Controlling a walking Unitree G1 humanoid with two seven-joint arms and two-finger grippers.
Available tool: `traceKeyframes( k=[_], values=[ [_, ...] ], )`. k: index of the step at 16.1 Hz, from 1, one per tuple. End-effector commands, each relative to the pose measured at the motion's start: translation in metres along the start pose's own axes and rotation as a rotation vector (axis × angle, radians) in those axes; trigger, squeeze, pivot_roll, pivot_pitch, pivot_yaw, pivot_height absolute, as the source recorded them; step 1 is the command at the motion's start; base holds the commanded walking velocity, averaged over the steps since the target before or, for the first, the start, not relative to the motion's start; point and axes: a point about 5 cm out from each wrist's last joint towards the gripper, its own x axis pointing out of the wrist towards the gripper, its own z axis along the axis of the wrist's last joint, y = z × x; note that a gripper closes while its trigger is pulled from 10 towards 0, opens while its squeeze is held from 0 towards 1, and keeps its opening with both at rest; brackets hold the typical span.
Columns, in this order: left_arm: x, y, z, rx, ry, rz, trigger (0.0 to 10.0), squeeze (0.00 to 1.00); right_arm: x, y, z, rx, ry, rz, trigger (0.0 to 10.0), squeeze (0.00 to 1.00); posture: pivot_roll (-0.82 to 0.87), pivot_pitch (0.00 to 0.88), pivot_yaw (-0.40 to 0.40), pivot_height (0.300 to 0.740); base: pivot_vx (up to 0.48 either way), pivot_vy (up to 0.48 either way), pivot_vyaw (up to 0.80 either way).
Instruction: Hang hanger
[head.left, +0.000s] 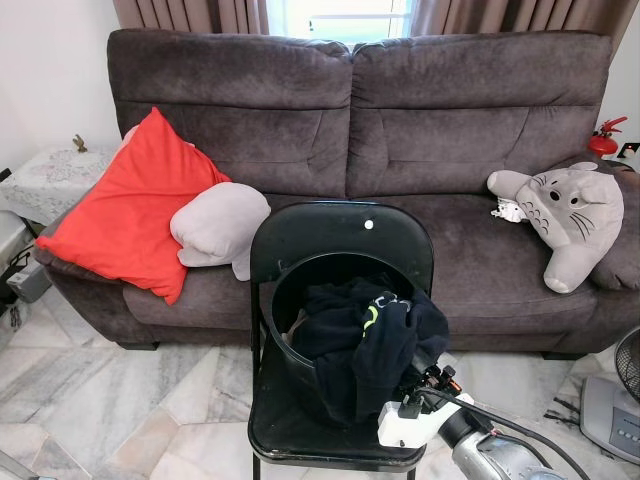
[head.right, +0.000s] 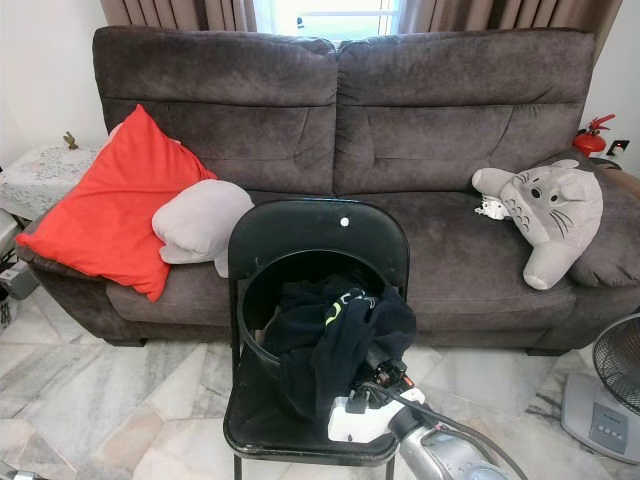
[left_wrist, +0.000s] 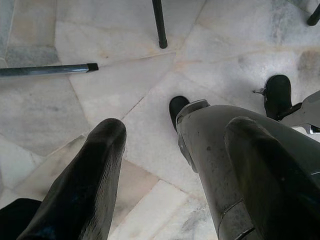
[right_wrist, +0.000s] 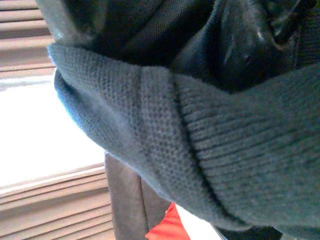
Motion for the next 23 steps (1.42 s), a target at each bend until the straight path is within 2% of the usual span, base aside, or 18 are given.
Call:
traceKeyframes(
  k=[1,2,12,17,18,20,23],
  values=[
    [-0.001,0.001,-0.005,0.019,0.022,0.002,10.0,0.0,0.003,-0.003,0.001,0.017,0.0,-0.006,2.4,0.0,0.0,0.017,0.034,0.74,0.0,0.0,0.0],
    [-0.001,0.001,-0.005,0.019,0.022,0.003,10.0,0.0,0.005,-0.004,0.001,0.021,0.0,-0.001,0.0,0.0,0.0,0.017,0.033,0.74,0.0,0.0,0.0],
    [-0.001,0.001,-0.005,0.021,0.023,0.006,10.0,0.0,0.009,0.0,-0.001,0.062,0.008,0.036,0.0,0.0,0.0,0.02,0.034,0.74,0.0,0.0,0.0],
    [-0.001,0.002,-0.005,0.022,0.024,0.005,10.0,0.0,0.008,-0.001,-0.002,0.133,0.044,0.03,0.0,0.0,0.0,0.019,0.035,0.74,0.0,0.0,0.0],
    [-0.001,0.002,-0.005,0.022,0.024,0.006,10.0,0.0,0.009,-0.004,-0.005,0.202,0.082,0.005,0.0,0.0,0.0,0.019,0.035,0.74,0.0,0.0,0.0],
    [-0.001,0.002,-0.005,0.022,0.025,0.006,10.0,0.0,0.01,-0.009,-0.008,0.266,0.126,-0.028,0.0,0.0,0.0,0.019,0.035,0.74,0.0,0.0,0.0],
    [-0.001,0.001,-0.005,0.023,0.025,0.005,10.0,0.0,0.013,-0.025,-0.02,0.504,0.294,-0.15,0.0,0.0,0.0,0.016,0.033,0.74,0.0,0.0,0.0]
  ],
)
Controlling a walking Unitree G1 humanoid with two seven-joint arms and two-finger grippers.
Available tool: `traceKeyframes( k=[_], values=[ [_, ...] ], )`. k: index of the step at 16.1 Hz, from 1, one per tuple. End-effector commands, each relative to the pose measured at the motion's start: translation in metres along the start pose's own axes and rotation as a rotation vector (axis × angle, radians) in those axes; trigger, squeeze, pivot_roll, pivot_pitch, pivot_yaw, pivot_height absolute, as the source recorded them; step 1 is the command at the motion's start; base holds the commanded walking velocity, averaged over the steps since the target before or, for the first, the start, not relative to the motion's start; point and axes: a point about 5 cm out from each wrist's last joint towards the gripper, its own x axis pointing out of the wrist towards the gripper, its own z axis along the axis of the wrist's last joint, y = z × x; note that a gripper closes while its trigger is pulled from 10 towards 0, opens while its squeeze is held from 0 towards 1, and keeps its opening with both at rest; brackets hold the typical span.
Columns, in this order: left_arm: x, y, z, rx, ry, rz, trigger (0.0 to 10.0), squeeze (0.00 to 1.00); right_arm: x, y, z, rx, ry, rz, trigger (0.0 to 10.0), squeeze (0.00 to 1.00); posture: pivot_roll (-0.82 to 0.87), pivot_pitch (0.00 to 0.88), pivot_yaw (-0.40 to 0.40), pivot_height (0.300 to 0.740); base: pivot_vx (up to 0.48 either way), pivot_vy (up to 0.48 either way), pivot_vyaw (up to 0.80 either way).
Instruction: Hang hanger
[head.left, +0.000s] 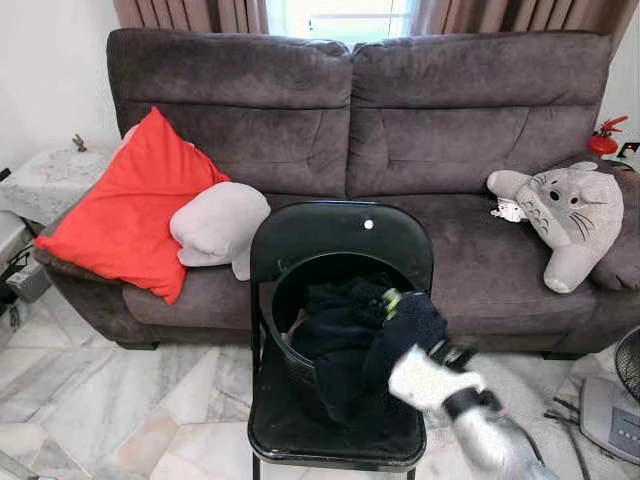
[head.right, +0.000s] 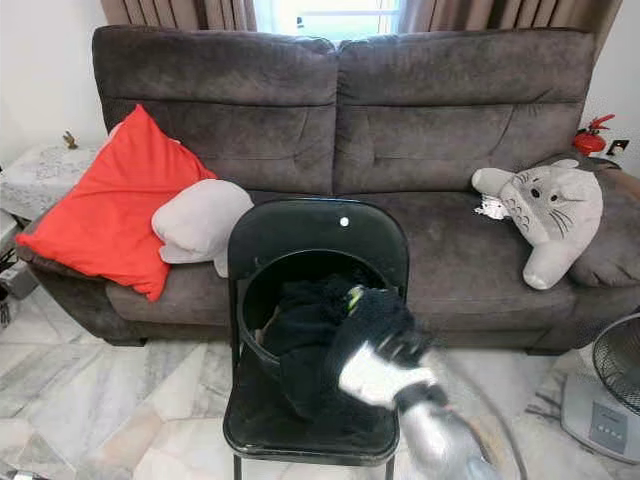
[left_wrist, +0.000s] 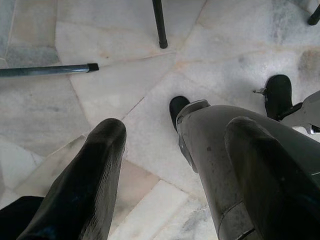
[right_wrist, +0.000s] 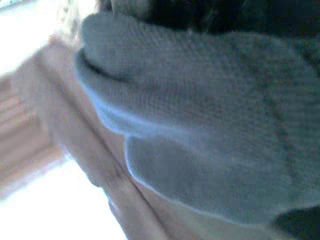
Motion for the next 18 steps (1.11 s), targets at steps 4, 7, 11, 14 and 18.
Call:
traceKeyframes(
  k=[4,7,11,14,18],
  values=[
    [-0.001,0.001,-0.005,0.02,0.024,0.004,10.0,0.0,0.011,-0.054,-0.002,0.871,0.181,-0.436,0.0,0.0,0.01,0.01,0.03,0.74,0.0,0.0,0.0],
    [-0.001,0.001,-0.006,0.029,0.027,0.002,10.0,0.0,-0.042,-0.073,-0.073,1.467,0.574,-1.063,0.0,0.0,0.0,0.003,0.03,0.74,0.0,0.0,0.0],
    [-0.001,0.002,-0.006,0.032,0.028,-0.001,10.0,0.0,-0.079,-0.03,-0.075,1.52,0.754,-1.073,0.0,0.0,-0.01,0.0,0.036,0.74,0.0,0.0,0.0],
    [-0.001,0.002,-0.006,0.036,0.028,-0.001,10.0,0.0,-0.092,0.009,-0.077,1.604,0.999,-0.912,0.0,0.0,-0.01,0.0,0.036,0.74,0.0,0.0,0.0],
    [-0.001,0.002,-0.006,0.035,0.028,-0.004,10.0,0.0,-0.102,0.033,-0.093,1.384,1.083,-0.632,0.0,0.0,-0.01,0.0,0.032,0.74,0.0,0.0,0.0]
  ],
)
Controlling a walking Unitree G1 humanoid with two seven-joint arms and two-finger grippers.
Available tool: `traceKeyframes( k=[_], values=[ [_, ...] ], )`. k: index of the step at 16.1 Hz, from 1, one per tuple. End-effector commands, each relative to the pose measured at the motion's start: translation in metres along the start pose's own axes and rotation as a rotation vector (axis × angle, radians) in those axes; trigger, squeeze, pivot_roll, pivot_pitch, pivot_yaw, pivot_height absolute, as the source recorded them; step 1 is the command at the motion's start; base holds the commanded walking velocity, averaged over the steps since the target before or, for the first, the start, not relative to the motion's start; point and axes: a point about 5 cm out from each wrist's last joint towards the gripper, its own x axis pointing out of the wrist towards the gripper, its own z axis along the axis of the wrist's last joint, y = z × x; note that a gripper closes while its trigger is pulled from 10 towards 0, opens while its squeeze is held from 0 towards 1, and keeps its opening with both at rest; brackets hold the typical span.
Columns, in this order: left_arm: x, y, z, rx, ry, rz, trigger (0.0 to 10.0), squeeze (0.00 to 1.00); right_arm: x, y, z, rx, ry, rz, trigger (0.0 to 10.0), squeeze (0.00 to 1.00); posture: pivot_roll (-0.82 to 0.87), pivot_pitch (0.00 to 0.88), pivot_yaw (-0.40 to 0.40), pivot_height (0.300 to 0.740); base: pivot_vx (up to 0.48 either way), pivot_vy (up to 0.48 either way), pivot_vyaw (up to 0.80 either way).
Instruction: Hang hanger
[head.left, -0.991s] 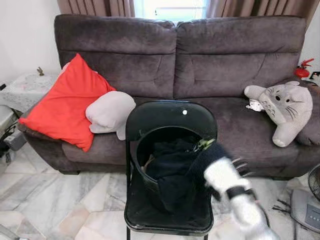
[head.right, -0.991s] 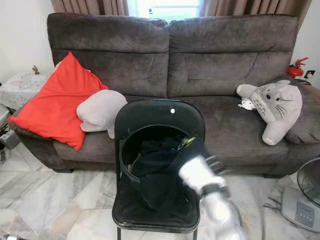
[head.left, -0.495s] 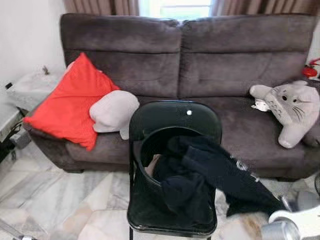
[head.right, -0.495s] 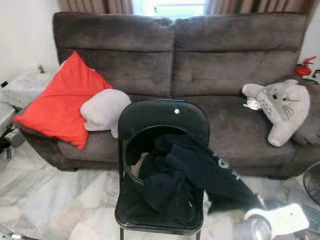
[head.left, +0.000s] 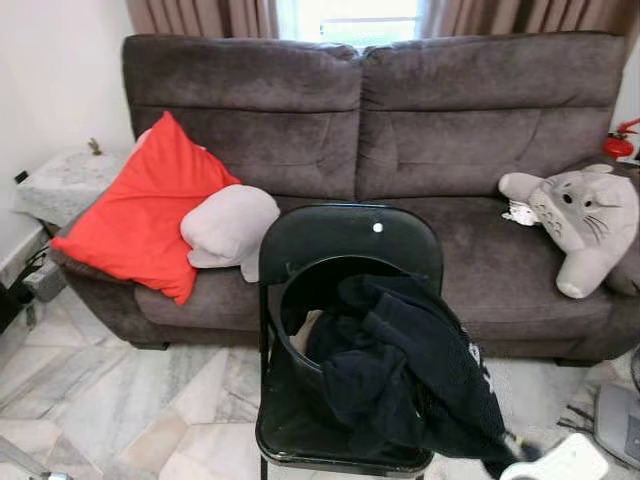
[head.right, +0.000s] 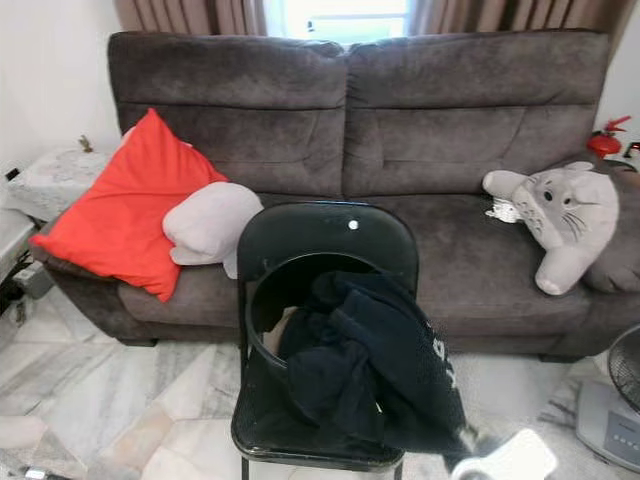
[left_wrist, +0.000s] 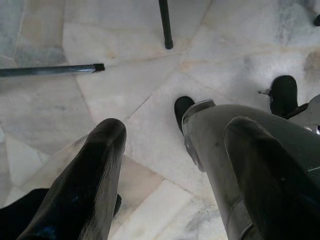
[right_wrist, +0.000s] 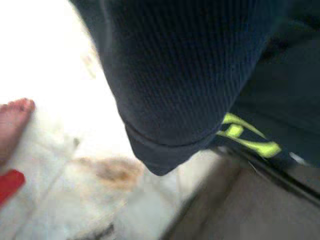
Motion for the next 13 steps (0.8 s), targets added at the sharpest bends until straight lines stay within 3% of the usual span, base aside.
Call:
traceKeyframes(
  k=[1,3,5,12,13],
  values=[
    [-0.001,0.003,-0.007,0.012,0.031,0.005,10.0,0.0,0.005,-0.023,-0.013,0.036,0.075,-0.115,0.0,0.0,-0.02,0.0,0.032,0.74,0.0,0.0,0.0],
    [-0.001,0.002,-0.007,0.01,0.031,0.004,10.0,0.0,0.006,-0.053,-0.032,0.076,0.159,-0.274,0.0,0.0,-0.02,0.002,0.031,0.74,0.0,0.0,0.0],
    [-0.001,0.002,-0.006,0.01,0.031,0.003,10.0,0.0,0.001,-0.063,-0.038,0.056,0.147,-0.337,0.0,0.0,-0.02,0.007,0.034,0.74,0.0,0.0,0.0],
    [-0.001,0.002,-0.006,0.007,0.032,-0.001,10.0,0.0,0.019,-0.07,-0.074,-0.021,0.307,-0.384,0.0,0.0,-0.02,0.01,0.032,0.74,0.0,0.0,0.0],
    [-0.001,0.002,-0.006,0.006,0.032,0.0,10.0,0.0,0.023,-0.059,-0.072,-0.126,0.265,-0.256,0.0,0.0,-0.02,0.011,0.031,0.74,0.0,0.0,0.0]
  ],
)
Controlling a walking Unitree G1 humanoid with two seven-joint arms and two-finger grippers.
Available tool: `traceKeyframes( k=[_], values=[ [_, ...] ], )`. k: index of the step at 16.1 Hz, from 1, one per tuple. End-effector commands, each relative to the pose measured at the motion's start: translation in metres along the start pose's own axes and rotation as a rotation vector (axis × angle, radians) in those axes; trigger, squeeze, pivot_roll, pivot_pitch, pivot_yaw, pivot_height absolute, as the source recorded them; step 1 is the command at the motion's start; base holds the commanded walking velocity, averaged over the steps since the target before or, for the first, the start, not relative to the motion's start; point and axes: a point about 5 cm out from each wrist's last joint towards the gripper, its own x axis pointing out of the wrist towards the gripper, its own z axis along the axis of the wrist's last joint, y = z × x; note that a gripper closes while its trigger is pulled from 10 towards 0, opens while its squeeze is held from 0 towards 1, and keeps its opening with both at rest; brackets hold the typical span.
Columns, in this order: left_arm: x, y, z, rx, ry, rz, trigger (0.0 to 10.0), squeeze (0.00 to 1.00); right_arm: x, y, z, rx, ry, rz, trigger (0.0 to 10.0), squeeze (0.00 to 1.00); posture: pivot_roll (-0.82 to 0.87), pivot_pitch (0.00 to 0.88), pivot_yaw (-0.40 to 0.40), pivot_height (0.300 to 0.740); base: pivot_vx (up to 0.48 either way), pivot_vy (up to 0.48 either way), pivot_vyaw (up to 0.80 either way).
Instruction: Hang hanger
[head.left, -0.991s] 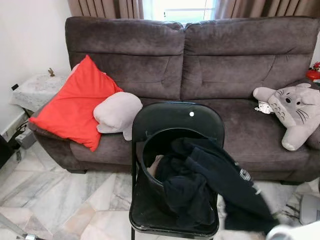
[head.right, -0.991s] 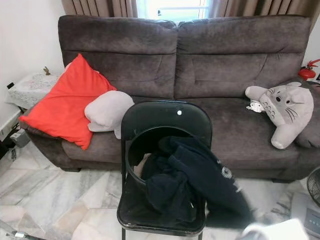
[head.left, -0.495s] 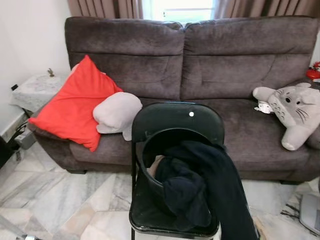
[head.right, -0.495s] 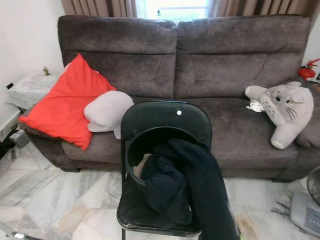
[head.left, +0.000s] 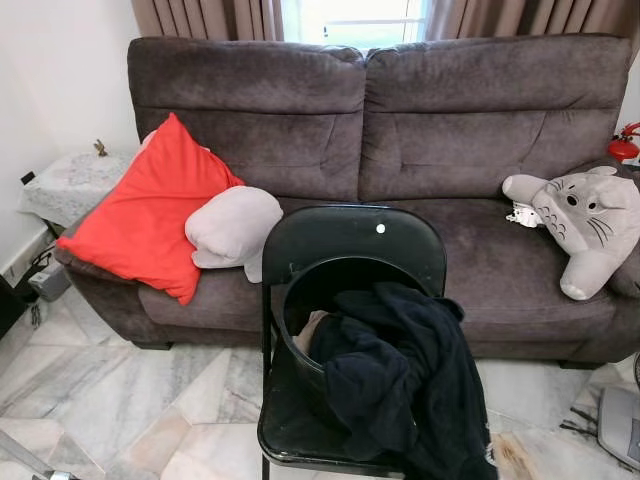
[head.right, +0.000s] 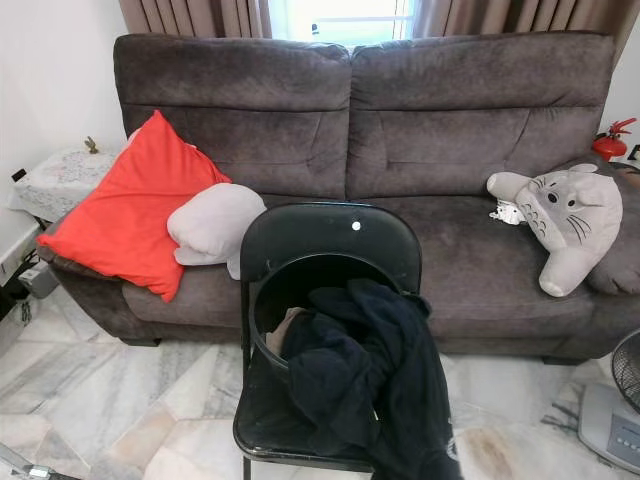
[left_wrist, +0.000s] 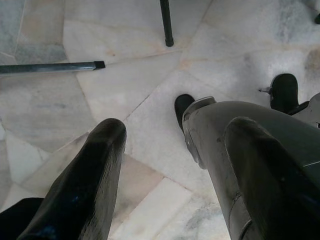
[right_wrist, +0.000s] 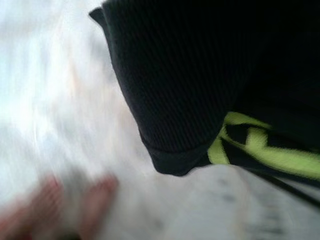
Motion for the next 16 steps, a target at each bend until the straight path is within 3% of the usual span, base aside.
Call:
traceKeyframes(
  k=[1,2,4,6,7,9,13,16],
  values=[
    [-0.001,0.002,-0.006,-0.004,0.026,0.009,10.0,0.0,-0.004,0.013,0.013,-0.044,-0.13,0.108,4.9,0.0,0.0,0.013,0.03,0.74,0.0,0.0,0.0],
    [-0.001,0.003,-0.006,-0.008,0.026,0.013,10.0,0.0,-0.006,0.019,0.02,-0.018,-0.179,0.161,10.0,0.0,-0.01,0.014,0.031,0.74,0.0,0.0,0.0],
    [-0.001,0.004,-0.006,0.002,0.029,0.013,10.0,0.0,-0.007,0.024,0.026,-0.064,-0.242,0.215,10.0,0.0,-0.02,0.017,0.034,0.74,0.0,0.0,0.0],
    [-0.001,0.004,-0.006,0.0,0.028,0.013,10.0,0.0,-0.023,0.031,0.048,-0.159,-0.48,0.265,10.0,0.0,-0.01,0.015,0.033,0.74,0.0,0.0,0.0],
    [-0.001,0.004,-0.006,0.0,0.026,0.014,10.0,0.0,-0.042,0.033,0.064,-0.204,-0.666,0.279,10.0,0.0,-0.01,0.017,0.032,0.74,0.0,0.0,0.0],
    [-0.001,0.005,-0.005,0.001,0.025,0.016,10.0,0.0,-0.067,0.03,0.083,-0.207,-0.861,0.263,10.0,0.0,-0.01,0.017,0.033,0.74,0.0,0.0,0.0],
    [-0.001,0.004,-0.005,0.003,0.025,0.016,10.0,0.0,-0.088,0.015,0.084,-0.222,-0.964,0.214,10.0,0.0,-0.01,0.017,0.031,0.74,0.0,0.0,0.14],
    [-0.001,0.004,-0.006,0.003,0.025,0.018,10.0,0.0,-0.1,0.023,0.083,-0.305,-1.014,0.252,10.0,0.0,-0.01,0.018,0.03,0.74,0.0,0.0,0.8]
  ],
)
